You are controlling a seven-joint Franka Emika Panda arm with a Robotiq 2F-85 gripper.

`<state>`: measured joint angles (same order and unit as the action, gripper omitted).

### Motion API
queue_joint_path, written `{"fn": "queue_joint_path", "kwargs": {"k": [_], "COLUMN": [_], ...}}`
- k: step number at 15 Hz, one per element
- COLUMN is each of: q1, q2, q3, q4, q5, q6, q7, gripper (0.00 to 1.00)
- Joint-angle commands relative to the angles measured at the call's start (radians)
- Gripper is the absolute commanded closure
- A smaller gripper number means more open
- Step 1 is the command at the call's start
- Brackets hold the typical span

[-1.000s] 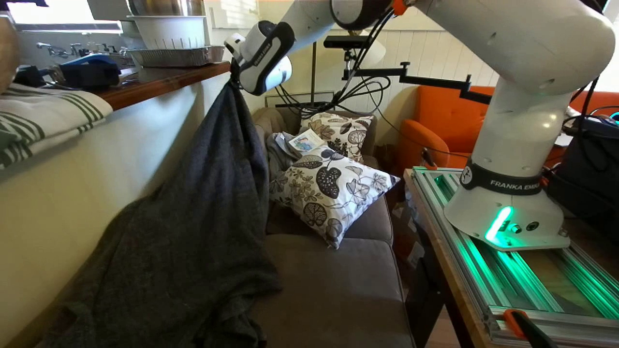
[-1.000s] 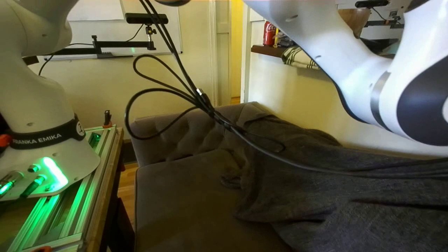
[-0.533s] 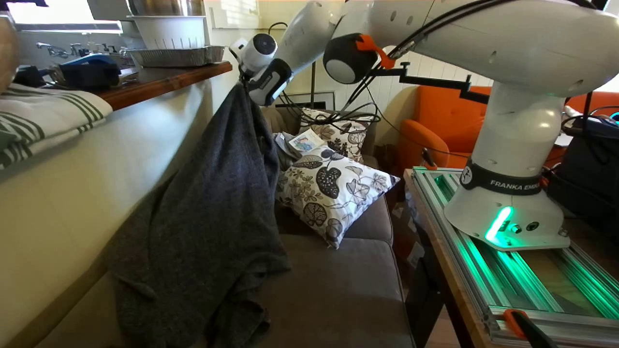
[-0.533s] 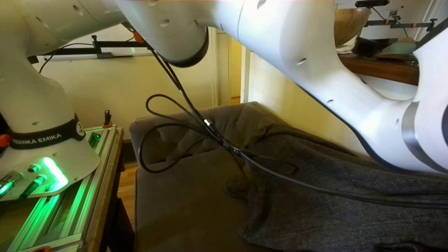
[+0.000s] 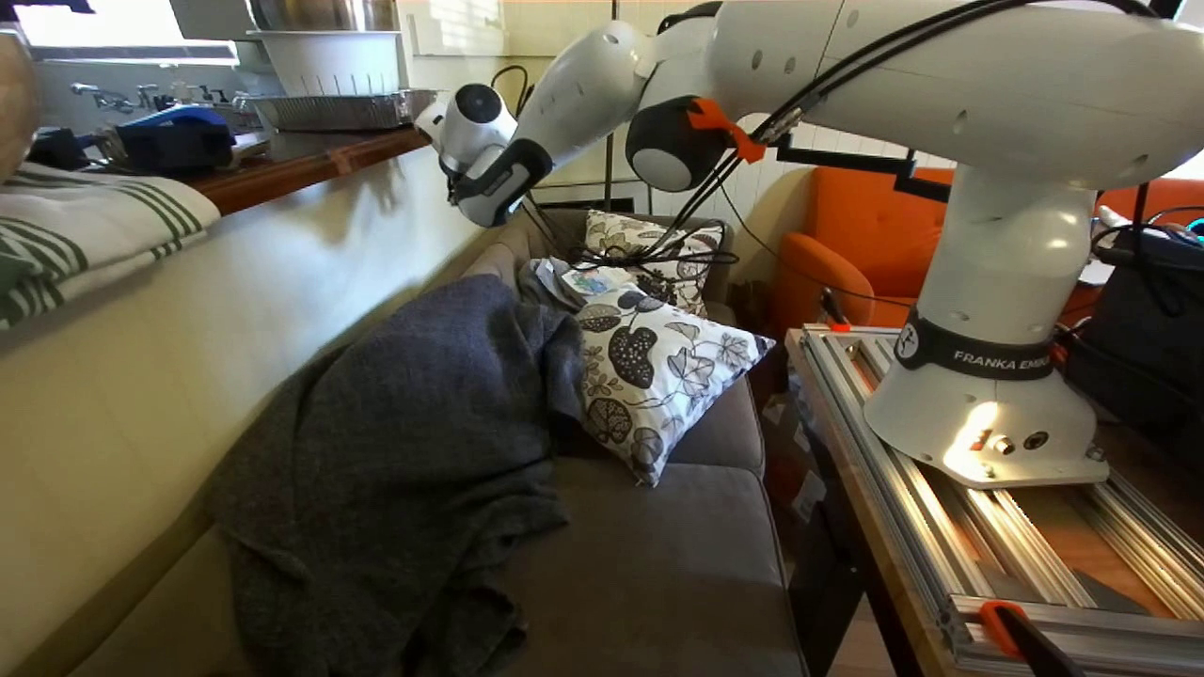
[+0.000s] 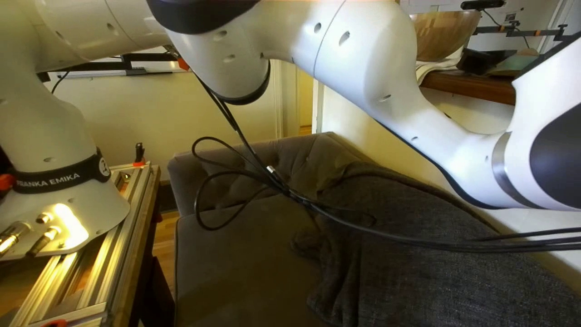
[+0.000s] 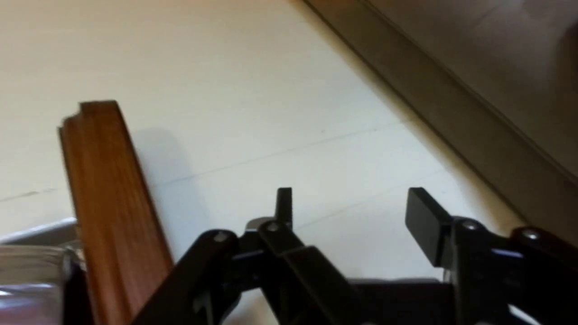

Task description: Move the right end of the blanket to the right

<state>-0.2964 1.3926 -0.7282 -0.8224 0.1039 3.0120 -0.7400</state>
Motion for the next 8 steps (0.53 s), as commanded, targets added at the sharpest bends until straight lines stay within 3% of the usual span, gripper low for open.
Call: {"fn": "queue_joint_path", "kwargs": {"k": [1, 5, 8], "q1": [-0.018, -0.010, -0.050], "q2": [-0.081, -0.182, -0.279], "q3": [0.154, 0.178, 0.266], "q4": [-0.066, -0.252, -0.397], "q5": [-0.034, -0.013, -0.003], "q6": [-0.075, -0.078, -0.095], "q7": [-0.210, -0.307, -0.422], "gripper": [0.02, 0.00, 0.00]}}
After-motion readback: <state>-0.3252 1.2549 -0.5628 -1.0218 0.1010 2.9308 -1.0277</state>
